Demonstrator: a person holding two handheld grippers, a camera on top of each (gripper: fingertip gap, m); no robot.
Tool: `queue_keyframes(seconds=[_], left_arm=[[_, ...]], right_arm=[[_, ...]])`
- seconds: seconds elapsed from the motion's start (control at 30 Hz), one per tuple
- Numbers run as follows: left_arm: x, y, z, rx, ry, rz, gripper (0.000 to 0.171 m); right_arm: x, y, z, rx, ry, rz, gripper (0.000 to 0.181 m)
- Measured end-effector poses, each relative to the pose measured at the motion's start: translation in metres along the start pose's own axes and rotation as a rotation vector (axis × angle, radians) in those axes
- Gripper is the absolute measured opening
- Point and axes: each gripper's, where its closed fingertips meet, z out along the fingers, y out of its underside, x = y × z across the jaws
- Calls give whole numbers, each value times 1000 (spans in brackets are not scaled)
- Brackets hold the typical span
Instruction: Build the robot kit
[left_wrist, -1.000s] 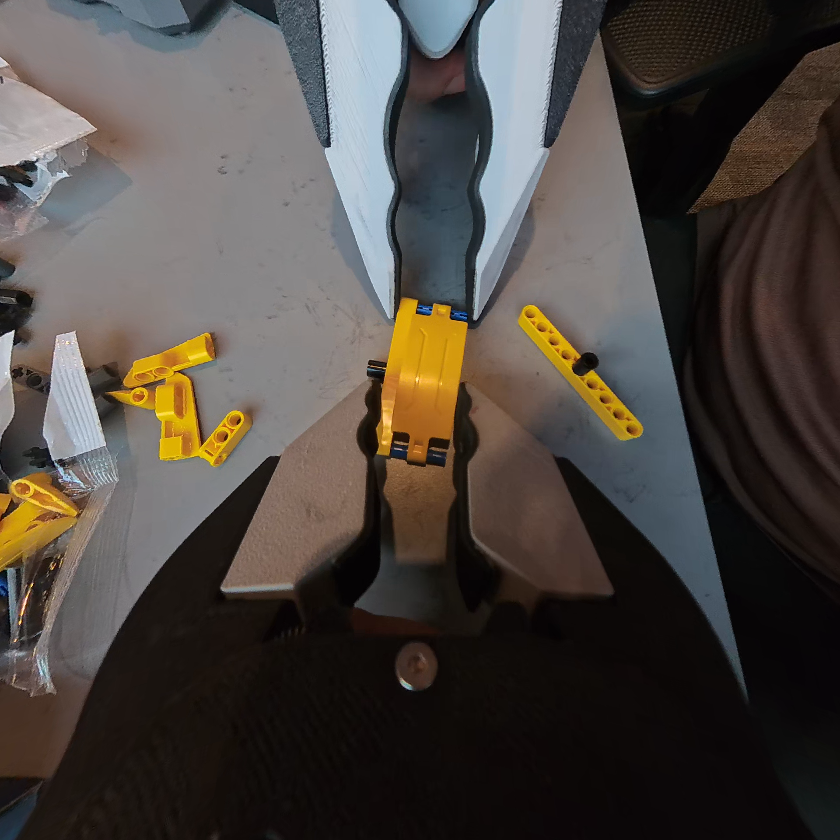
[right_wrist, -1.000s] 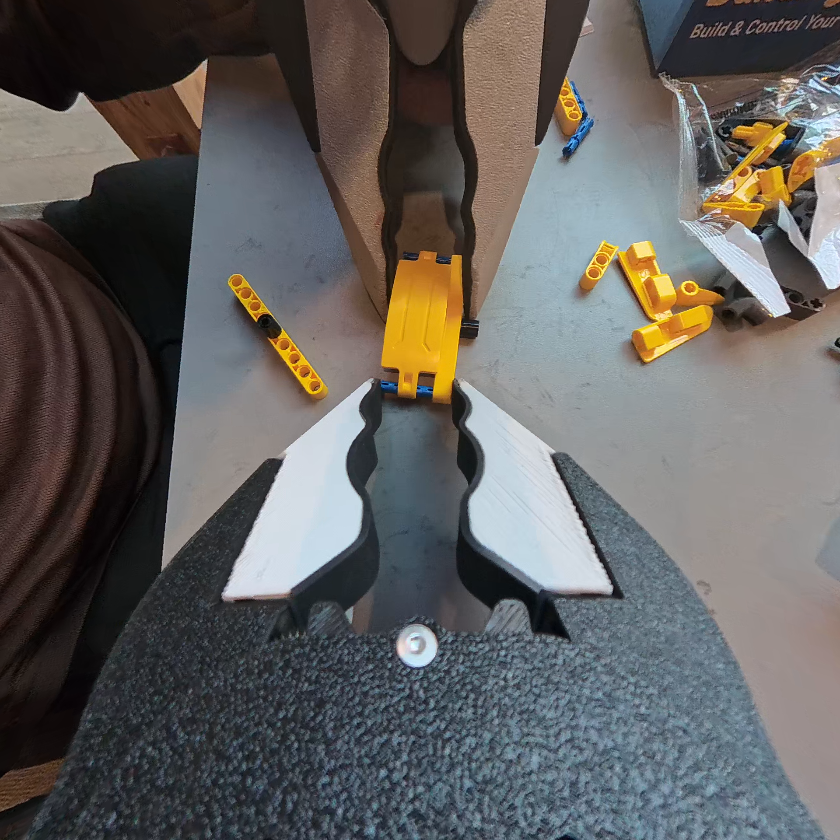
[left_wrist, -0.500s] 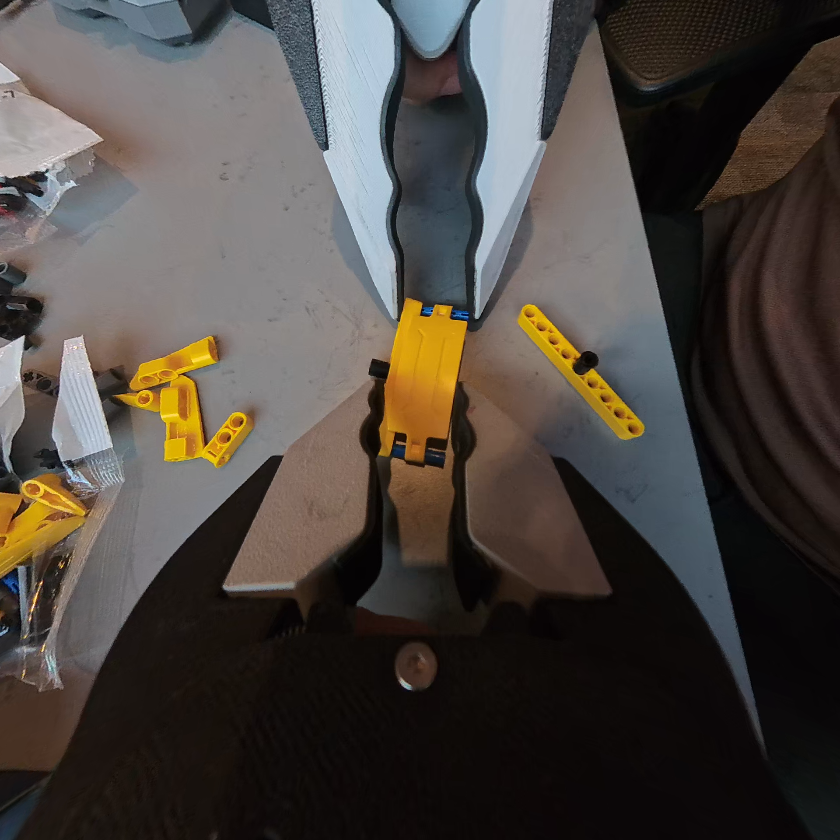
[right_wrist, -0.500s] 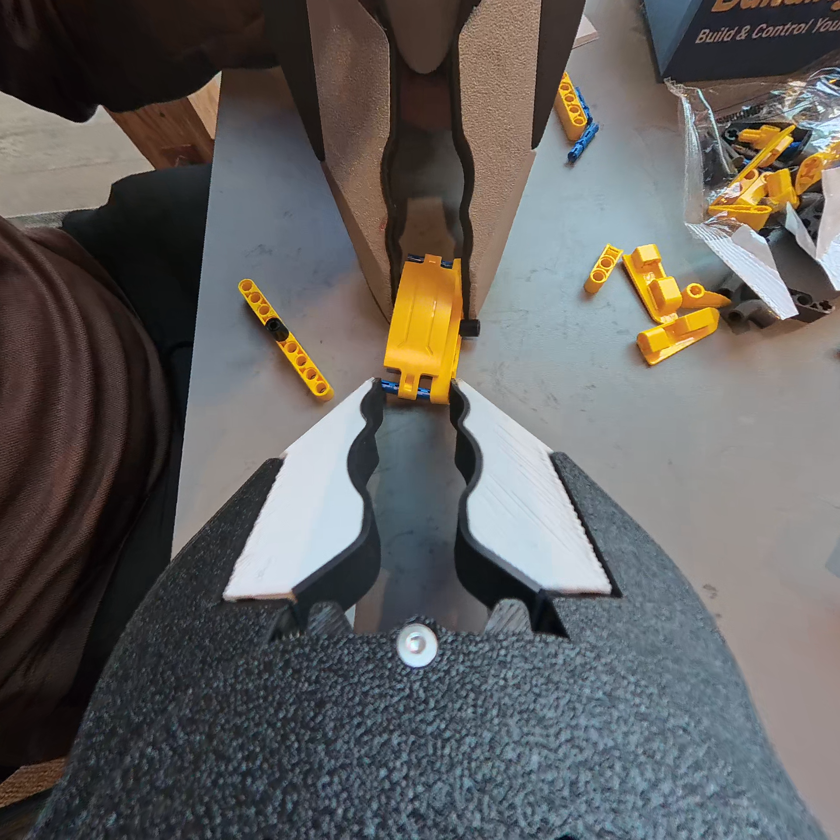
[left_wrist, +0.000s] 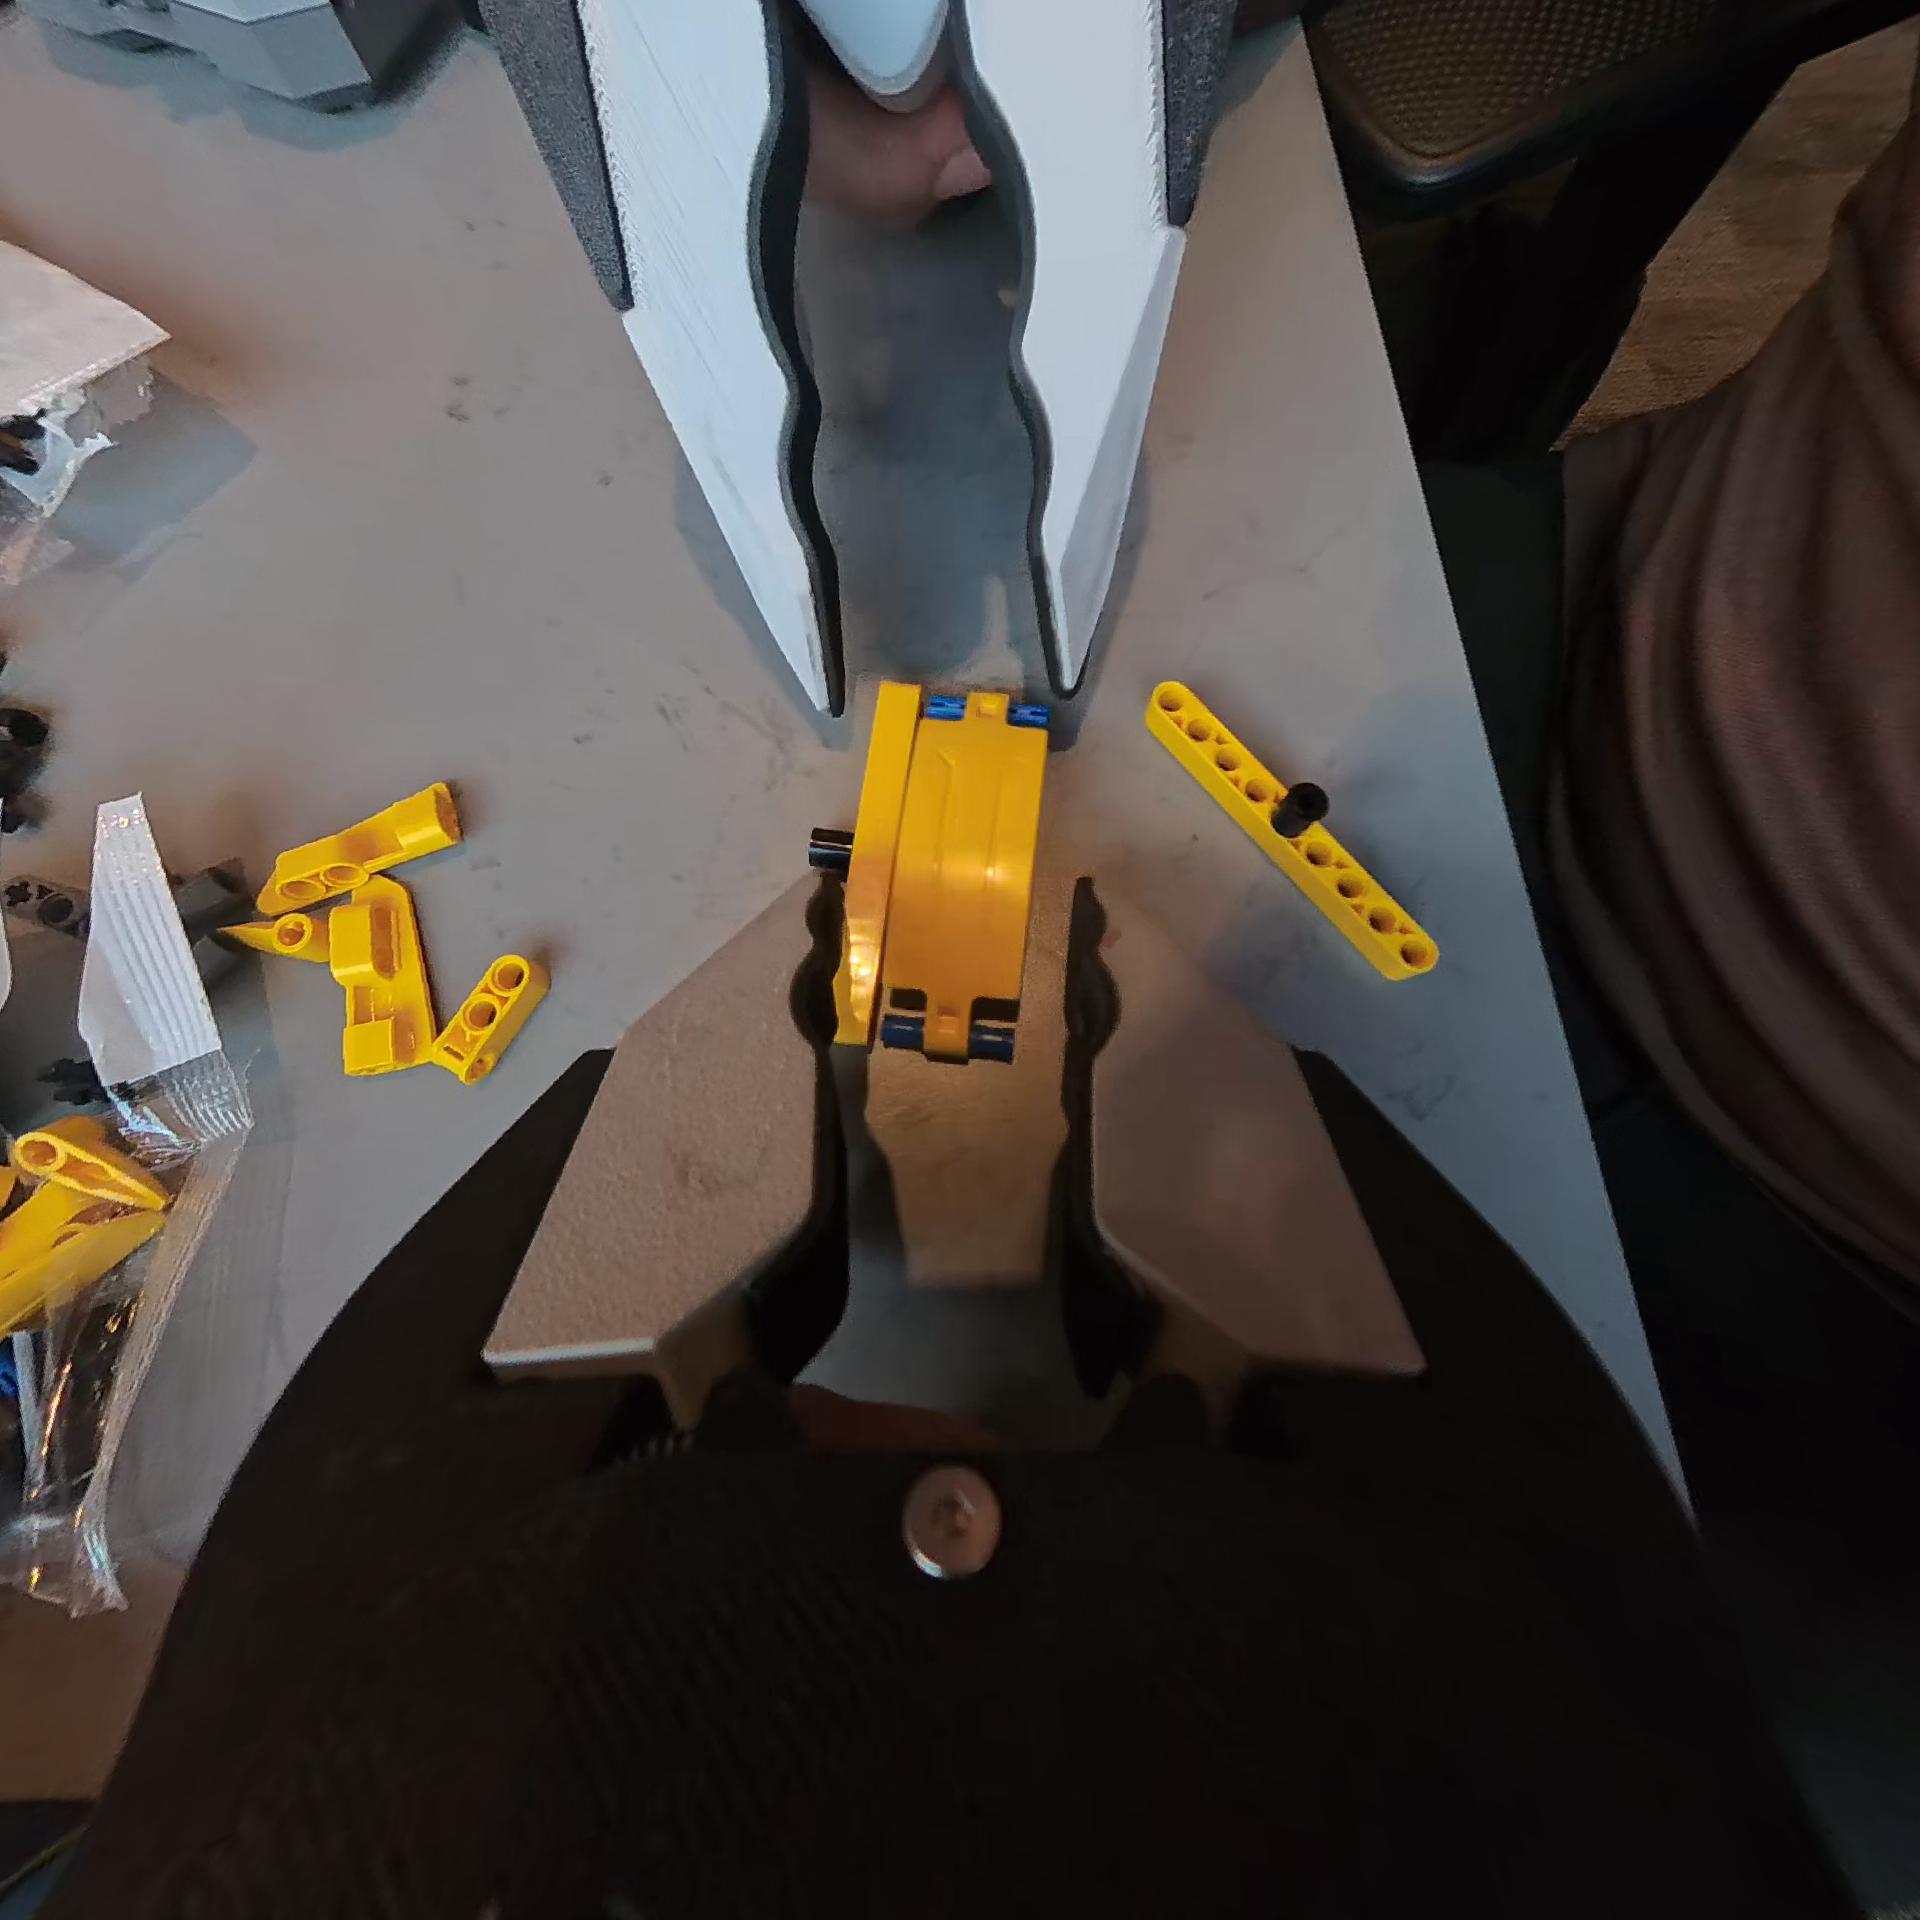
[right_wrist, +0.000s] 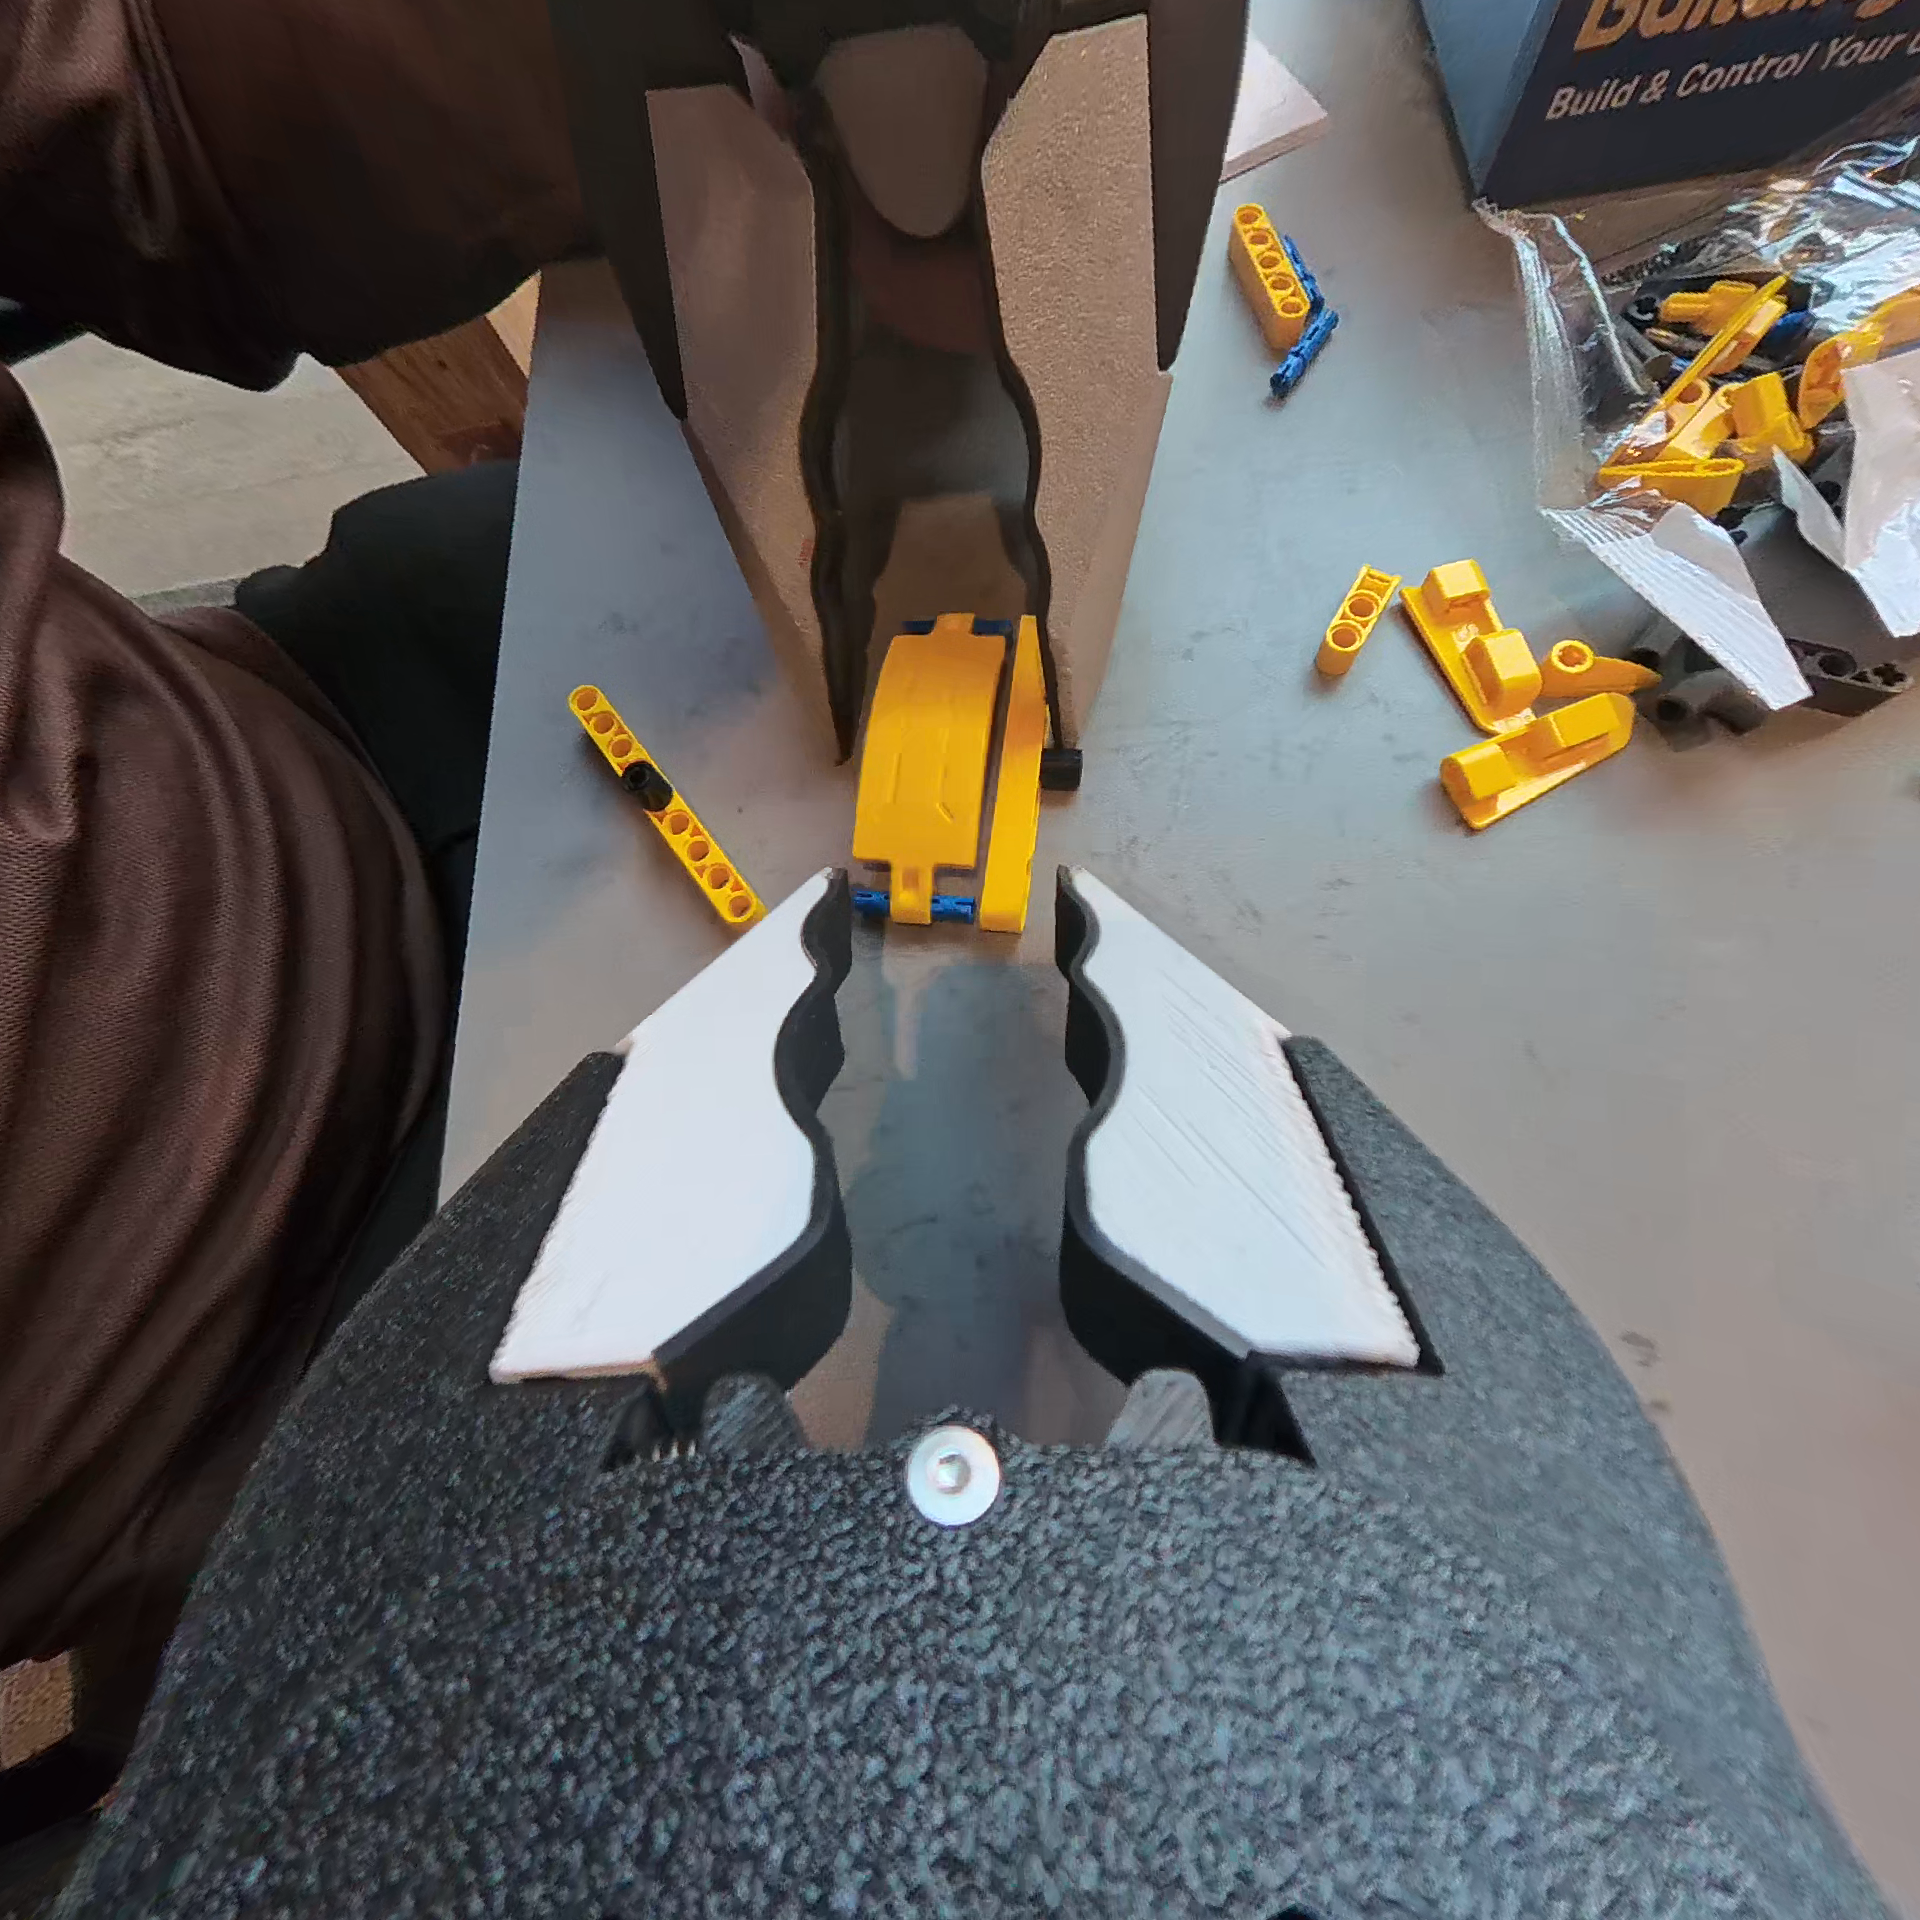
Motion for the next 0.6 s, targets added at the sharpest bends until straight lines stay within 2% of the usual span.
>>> queue_keyframes(seconds=[0.2,0.5,0.6], left_arm=[[-3,0,-1,0,-24,10,51],[-2,4,-5,-1,-32,26,61],[0,6,-7,-4,-21,23,62]], right_arm=[[-5,1,1,-8,-2,-48,41],[6,-17,-10,118,61,-84,41],[7,-22,-14,158,125,-151,34]])
